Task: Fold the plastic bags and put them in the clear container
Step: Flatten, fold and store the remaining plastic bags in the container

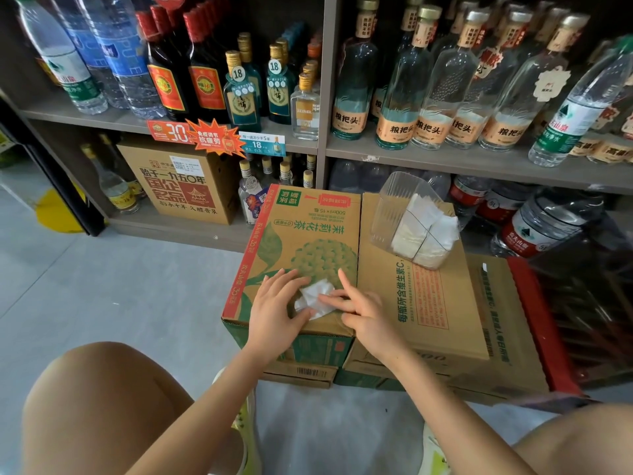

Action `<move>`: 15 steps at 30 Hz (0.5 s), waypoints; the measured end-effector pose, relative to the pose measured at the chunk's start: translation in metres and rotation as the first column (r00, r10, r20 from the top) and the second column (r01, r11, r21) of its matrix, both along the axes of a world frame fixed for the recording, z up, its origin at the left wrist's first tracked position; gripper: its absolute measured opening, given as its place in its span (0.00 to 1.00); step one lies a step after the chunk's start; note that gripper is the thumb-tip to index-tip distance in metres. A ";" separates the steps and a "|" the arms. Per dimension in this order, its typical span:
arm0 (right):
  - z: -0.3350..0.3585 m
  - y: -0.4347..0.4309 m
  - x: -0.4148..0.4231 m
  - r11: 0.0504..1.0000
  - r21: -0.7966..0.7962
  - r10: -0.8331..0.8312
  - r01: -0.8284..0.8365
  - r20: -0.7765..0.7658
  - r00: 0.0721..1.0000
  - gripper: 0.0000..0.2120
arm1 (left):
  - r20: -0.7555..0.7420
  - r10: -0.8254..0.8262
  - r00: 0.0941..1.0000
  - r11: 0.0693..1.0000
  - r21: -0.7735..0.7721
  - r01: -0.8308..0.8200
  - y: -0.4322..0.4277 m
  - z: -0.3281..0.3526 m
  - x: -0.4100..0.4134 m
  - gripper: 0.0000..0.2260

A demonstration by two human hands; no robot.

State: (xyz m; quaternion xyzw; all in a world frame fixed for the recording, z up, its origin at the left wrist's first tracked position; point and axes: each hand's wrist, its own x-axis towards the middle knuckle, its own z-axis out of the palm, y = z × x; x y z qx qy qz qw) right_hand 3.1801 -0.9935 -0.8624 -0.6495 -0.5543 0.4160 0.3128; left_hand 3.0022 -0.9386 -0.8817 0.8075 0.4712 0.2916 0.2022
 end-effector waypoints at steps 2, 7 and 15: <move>0.002 -0.001 -0.001 1.000 0.011 0.024 -0.025 0.059 0.998 0.34 | -0.016 -0.032 0.999 0.999 0.005 0.032 -0.001 0.000 -0.001 0.19; 0.006 -0.001 -0.003 1.000 0.001 0.031 -0.031 0.123 0.992 0.32 | -0.094 -0.223 0.970 0.969 0.083 0.231 -0.006 0.000 -0.008 0.19; 0.004 0.006 -0.006 0.951 0.267 -0.183 0.157 0.074 0.980 0.20 | -0.293 -0.255 0.921 0.956 0.067 0.286 -0.009 -0.008 -0.020 0.22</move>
